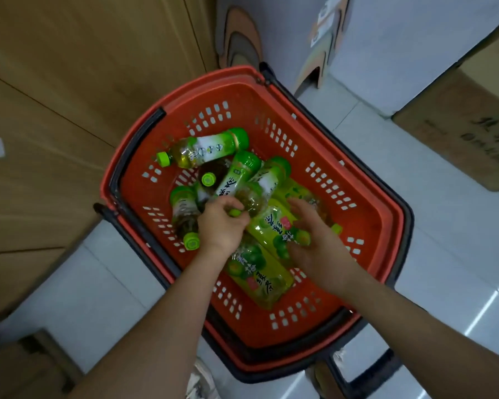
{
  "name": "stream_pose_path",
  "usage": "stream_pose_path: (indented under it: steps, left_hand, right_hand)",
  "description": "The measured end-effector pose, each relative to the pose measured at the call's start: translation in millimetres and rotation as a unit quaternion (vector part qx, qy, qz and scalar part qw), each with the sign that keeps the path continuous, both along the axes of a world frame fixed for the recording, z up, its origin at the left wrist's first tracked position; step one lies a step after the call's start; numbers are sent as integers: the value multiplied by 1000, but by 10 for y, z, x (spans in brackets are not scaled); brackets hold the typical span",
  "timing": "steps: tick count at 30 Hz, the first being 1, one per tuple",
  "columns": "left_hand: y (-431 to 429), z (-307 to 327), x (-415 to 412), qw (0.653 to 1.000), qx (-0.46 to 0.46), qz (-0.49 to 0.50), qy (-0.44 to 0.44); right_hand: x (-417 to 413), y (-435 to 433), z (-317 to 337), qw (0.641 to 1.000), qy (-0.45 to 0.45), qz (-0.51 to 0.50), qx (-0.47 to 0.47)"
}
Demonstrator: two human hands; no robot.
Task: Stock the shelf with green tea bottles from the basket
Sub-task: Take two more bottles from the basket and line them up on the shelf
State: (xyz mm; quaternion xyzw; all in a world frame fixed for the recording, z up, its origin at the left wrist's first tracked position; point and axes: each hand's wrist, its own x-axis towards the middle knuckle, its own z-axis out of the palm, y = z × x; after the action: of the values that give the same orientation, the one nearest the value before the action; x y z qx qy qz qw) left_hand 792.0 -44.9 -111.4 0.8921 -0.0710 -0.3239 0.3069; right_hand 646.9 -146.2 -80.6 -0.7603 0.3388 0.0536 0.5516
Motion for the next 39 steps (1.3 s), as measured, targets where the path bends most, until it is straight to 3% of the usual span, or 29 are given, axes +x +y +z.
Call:
stream_pose_path:
  steps: [4,7,9,11,12,14,15,18,19,21,24,29,31,35,39]
  left_hand:
    - [-201,500,-284,992,-37,-101,-71]
    - [-154,839,-350,989,-98,-83,-79]
    - [-86,1023,-286,985,-167,-32,-6]
    - [5,1082,-169,959,-247,45,130]
    - [81,1019,-98,960,-239,50,141]
    - [270,744,56,995,-84,-35,25]
    - [364,588,119,992,29,-110,-49]
    - [495,236,181,894,316,-291,-130]
    - [502,163,182,855,365,-337,-148]
    - [484,97,204,818,389,-383,-180]
    - [504,92,286,831,354,-384,-191]
    - [636,448,432,933,175,-249,-193]
    - [684,724,458,957,94,-177,-211]
    - [887,1436,318,973,-39,-57,-218]
    - [1291,2350,-5,965,-144,60,-210]
  right_hand:
    - [196,-48,-103,986,29,118,-115]
    - [290,-138,-50,966,-49,160,-198]
    - [304,-211,11,969,-97,137,-183]
    - [303,-264,94,984,-92,81,-130]
    - [297,-291,123,991,-84,42,-97]
    - [255,-336,158,995,-88,-47,-8]
    - [235,-356,168,991,-98,-86,31]
    - [166,-373,173,974,-104,-167,112]
    - [144,-349,164,965,-103,-195,140]
    - [109,-291,168,946,-99,-248,185]
    - [69,-243,200,926,-79,-295,220]
    - [121,-260,336,882,-44,-333,330]
    - [165,-245,475,852,-67,-348,385]
    - [241,-175,862,795,-84,-389,457]
    - [326,20,1447,787,-82,-395,466]
